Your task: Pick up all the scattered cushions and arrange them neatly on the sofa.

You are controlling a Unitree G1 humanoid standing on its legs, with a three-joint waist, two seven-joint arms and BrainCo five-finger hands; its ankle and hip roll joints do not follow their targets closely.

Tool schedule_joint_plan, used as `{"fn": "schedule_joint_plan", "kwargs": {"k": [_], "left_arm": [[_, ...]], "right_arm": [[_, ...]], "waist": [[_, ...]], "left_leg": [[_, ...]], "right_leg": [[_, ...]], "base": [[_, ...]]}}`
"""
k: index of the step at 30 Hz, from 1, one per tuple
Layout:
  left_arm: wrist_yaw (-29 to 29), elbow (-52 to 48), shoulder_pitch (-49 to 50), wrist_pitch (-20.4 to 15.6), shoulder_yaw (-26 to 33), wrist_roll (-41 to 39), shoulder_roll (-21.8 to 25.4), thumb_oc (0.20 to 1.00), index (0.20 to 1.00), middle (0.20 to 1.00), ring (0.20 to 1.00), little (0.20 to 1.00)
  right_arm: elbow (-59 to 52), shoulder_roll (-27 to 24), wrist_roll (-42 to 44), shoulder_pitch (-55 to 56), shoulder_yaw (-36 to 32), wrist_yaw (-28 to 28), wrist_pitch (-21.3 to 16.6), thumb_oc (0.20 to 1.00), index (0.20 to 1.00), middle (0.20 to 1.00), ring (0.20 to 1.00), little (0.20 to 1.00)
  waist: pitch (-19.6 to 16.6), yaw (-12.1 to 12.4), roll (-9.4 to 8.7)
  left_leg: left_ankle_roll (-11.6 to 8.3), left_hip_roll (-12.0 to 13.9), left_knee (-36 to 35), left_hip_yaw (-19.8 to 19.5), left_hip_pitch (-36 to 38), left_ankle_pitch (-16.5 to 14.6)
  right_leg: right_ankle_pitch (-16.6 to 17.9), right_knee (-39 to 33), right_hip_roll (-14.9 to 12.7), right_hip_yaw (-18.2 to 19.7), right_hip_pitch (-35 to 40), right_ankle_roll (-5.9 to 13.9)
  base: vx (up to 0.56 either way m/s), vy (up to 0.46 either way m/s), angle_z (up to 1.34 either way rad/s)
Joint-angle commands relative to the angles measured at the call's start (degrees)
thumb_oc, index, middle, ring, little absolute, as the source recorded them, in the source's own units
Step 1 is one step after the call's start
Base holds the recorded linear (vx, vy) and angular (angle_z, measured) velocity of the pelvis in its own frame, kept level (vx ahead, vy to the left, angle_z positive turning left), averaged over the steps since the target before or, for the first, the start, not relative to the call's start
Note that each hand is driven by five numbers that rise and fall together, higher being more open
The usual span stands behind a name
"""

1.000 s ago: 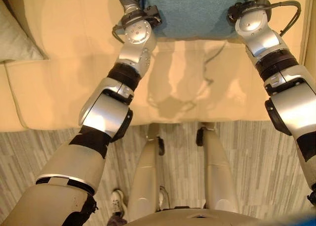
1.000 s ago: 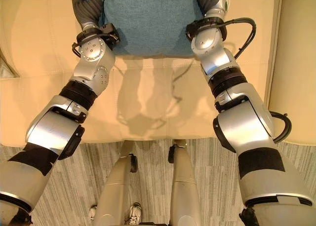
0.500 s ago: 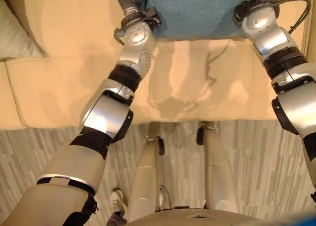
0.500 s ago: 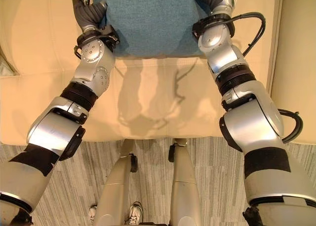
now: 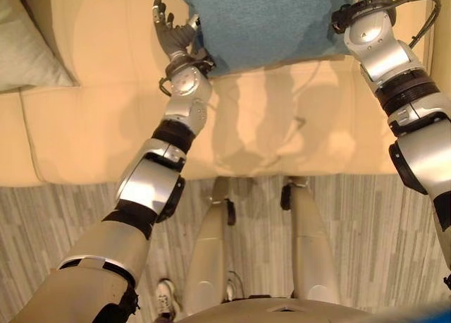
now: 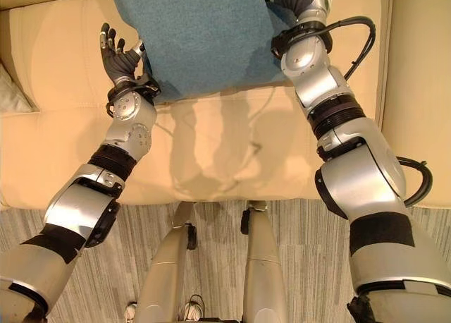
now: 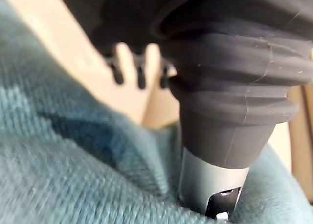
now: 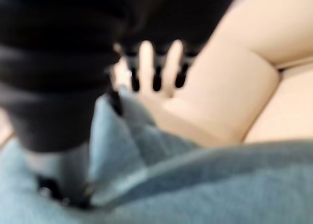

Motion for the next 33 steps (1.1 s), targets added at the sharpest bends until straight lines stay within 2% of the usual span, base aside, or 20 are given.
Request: {"fn": "schedule_joint_plan", "kwargs": {"k": [1, 7, 12, 17, 20, 22, 24, 26, 28, 29, 31, 33], "left_arm": [[-3.2, 0.5, -6.6, -2.1, -1.6, 3.3, 0.1, 1.000, 1.000, 1.000, 1.000, 1.000], [-4.4, 3.8, -7.9, -0.4, -3.0, 5.4, 4.2, 1.000, 1.000, 1.000, 1.000, 1.000], [-1.8, 5.4, -9.2, 0.9, -2.0, 9.2, 7.5, 1.000, 1.000, 1.000, 1.000, 1.000], [1.9, 7.1, -10.4, 4.5, -2.9, 18.1, 14.9, 1.000, 1.000, 1.000, 1.000, 1.000], [2.3, 5.4, -9.0, 4.6, -1.9, 19.2, 18.3, 1.000, 1.000, 1.000, 1.000, 1.000], [2.7, -0.7, -3.1, 3.8, 1.6, 21.3, 21.7, 1.000, 1.000, 1.000, 1.000, 1.000], [2.6, -2.5, -0.9, 3.6, 2.9, 21.3, 21.7, 1.000, 1.000, 1.000, 1.000, 1.000], [2.1, -7.6, 3.9, 3.0, 5.1, 22.3, 22.5, 1.000, 1.000, 1.000, 1.000, 1.000], [1.6, -13.0, 9.7, 2.3, 7.9, 23.0, 22.2, 1.000, 1.000, 1.000, 1.000, 1.000], [0.0, -17.6, 16.4, 1.6, 11.0, 22.2, 21.0, 1.000, 1.000, 1.000, 1.000, 1.000], [-1.0, -18.9, 19.5, 1.5, 12.1, 22.4, 20.8, 1.000, 1.000, 1.000, 1.000, 1.000], [-3.7, -24.3, 30.3, 2.1, 14.6, 25.2, 18.9, 1.000, 1.000, 1.000, 1.000, 1.000]], "right_arm": [[-4.2, 3.4, -2.1, -3.7, 0.7, 0.8, -4.1, 1.000, 1.000, 1.000, 1.000, 1.000], [-4.7, 3.2, -1.4, -3.3, 0.4, 1.3, -4.7, 1.000, 1.000, 1.000, 1.000, 1.000], [-5.2, 2.3, -3.1, -2.8, 0.6, 0.8, -4.4, 1.000, 1.000, 1.000, 1.000, 1.000], [-2.0, -0.7, -10.8, -3.9, 2.3, -1.9, 0.8, 1.000, 1.000, 1.000, 1.000, 1.000], [-2.3, -1.8, -11.7, -3.8, 1.7, -2.3, 2.3, 1.000, 1.000, 1.000, 1.000, 1.000], [-6.8, -4.8, -12.4, 0.2, -1.4, -1.9, 2.3, 1.000, 1.000, 1.000, 1.000, 1.000], [-8.5, -5.6, -12.9, 1.9, -2.1, -1.5, 2.5, 1.000, 1.000, 1.000, 1.000, 1.000], [-12.3, -8.4, -13.8, 5.9, -4.2, -0.5, 2.6, 1.000, 1.000, 1.000, 1.000, 1.000], [-15.7, -10.4, -15.1, 10.5, -6.9, 0.2, 2.6, 1.000, 1.000, 1.000, 1.000, 1.000], [-20.0, -12.1, -16.5, 16.7, -10.0, 1.6, 2.8, 1.000, 1.000, 1.000, 1.000, 1.000], [-22.1, -13.1, -17.6, 19.8, -11.7, 2.2, 2.8, 1.000, 1.000, 1.000, 1.000, 1.000], [-27.4, -13.6, -19.3, 32.0, -17.3, 4.3, 1.5, 1.000, 1.000, 1.000, 1.000, 1.000]], "waist": [[0.6, 0.0, -0.73], [0.9, -0.3, -0.57], [1.4, -0.4, -0.59], [1.5, -0.7, -0.61], [1.5, -0.8, -0.51], [1.5, -0.8, -0.50], [1.4, -0.8, -0.48], [1.1, -0.9, -0.45], [0.9, -0.8, -0.39], [0.3, -0.8, -0.44], [0.1, -0.9, -0.47], [-1.0, -1.3, -0.45]], "left_leg": [[-3.39, 1.4, -1.9, -3.2, 6.1, -3.3], [-3.52, 1.4, -2.1, -3.0, 6.4, -3.2], [-3.50, 1.4, -2.1, -2.7, 6.5, -3.2], [-3.43, 1.4, -1.9, -2.6, 6.7, -3.1], [-3.37, 1.4, -1.9, -2.5, 6.9, -3.2], [-3.29, 1.3, -1.6, -2.4, 7.7, -3.6], [-3.24, 1.3, -1.4, -2.3, 8.0, -3.8], [-3.15, 1.2, -1.1, -2.3, 8.9, -4.3], [-3.07, 1.1, -0.9, -2.2, 10.1, -4.8], [-3.02, 1.0, -0.9, -1.9, 12.0, -5.4], [-3.01, 0.9, -0.8, -1.8, 13.0, -5.6], [-2.87, 0.8, -0.7, -1.6, 16.5, -6.6]], "right_leg": [[0.3, -7.2, -1.2, 0.0, 7.8, 5.68], [0.7, -7.8, -1.2, -0.1, 8.5, 5.75], [0.8, -7.8, -1.2, -0.1, 8.6, 5.71], [1.1, -8.2, -1.1, 0.0, 8.8, 5.72], [1.2, -8.3, -1.1, 0.0, 9.1, 5.63], [1.0, -8.3, -1.0, 0.0, 10.0, 5.52], [0.8, -8.1, -1.0, 0.0, 10.3, 5.45], [0.5, -7.9, -1.0, 0.0, 11.5, 5.33], [0.3, -7.9, -1.2, -0.1, 12.8, 5.26], [0.1, -8.1, -1.3, -0.3, 15.0, 5.24], [0.1, -8.3, -1.4, -0.5, 16.1, 5.26], [-0.3, -8.3, -1.6, -0.9, 19.7, 5.30]], "base": [[0.00, 0.000, 0.00], [0.00, 0.000, 0.00], [0.00, 0.000, 0.00], [0.00, 0.000, 0.00], [0.00, 0.000, 0.00], [0.00, 0.017, 0.00], [0.00, 0.000, 0.00], [0.00, 0.008, 0.06], [0.01, 0.009, 0.10], [0.02, 0.025, 0.11], [0.02, 0.029, 0.07], [0.04, 0.038, 0.02]]}}
